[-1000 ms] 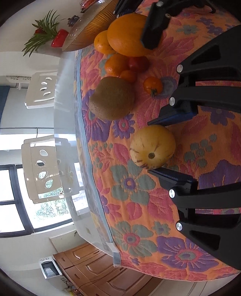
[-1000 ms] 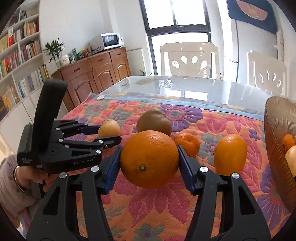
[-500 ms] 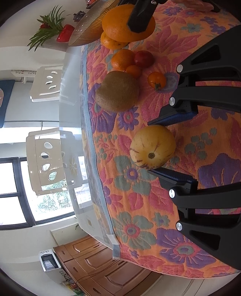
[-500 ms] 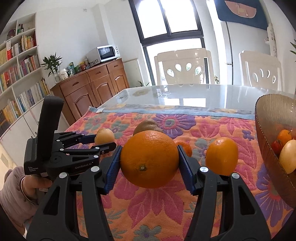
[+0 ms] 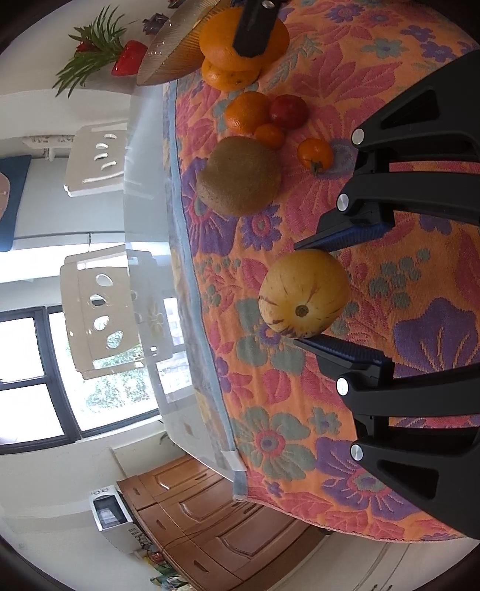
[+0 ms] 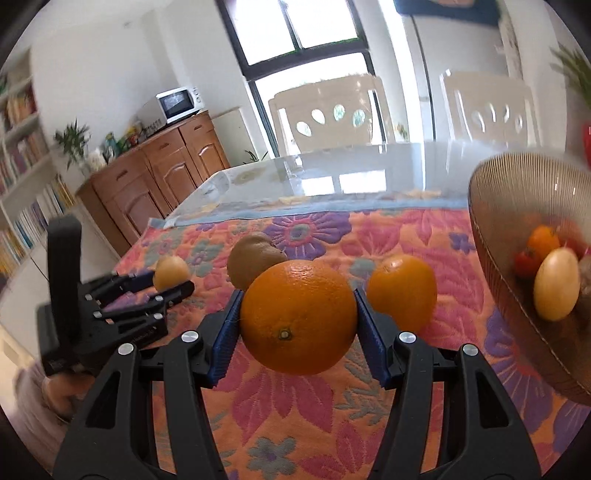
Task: Organize fruits
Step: 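Lift the orange and pepino into the glass bowl and open both tools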
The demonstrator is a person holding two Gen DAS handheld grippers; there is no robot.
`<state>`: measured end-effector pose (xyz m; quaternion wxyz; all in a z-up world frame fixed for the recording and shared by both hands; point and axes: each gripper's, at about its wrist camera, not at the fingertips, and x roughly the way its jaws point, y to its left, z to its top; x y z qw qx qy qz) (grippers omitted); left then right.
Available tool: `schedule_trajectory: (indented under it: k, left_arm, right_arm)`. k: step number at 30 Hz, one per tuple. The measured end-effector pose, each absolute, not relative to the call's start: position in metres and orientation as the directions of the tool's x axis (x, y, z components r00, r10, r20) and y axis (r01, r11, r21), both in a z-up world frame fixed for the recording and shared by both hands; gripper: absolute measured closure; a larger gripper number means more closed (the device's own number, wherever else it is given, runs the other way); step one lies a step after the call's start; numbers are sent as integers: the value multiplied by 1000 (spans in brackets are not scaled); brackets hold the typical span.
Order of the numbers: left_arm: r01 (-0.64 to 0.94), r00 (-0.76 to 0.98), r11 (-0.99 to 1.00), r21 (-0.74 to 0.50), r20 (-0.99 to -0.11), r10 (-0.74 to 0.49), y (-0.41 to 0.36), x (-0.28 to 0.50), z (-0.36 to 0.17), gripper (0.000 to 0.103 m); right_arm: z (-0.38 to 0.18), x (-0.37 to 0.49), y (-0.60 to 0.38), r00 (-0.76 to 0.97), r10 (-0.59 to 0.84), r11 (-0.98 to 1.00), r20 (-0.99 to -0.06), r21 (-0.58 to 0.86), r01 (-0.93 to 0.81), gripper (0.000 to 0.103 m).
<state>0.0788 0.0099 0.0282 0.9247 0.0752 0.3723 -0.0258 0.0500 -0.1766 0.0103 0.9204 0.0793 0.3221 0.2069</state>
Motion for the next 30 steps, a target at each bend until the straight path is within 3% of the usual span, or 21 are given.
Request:
schedule_trajectory:
  k: [10,30]
  left_arm:
    - [80,685,994,68,-729,-5,3,88,51,60]
    - [216,726,976,-7,-668,-166,-117,124,124,60]
  right_arm:
    - [53,50,-202,729,416,909,-543,261,-324,43]
    - [84,68,-308,817,281,952,-504,252,-171,43]
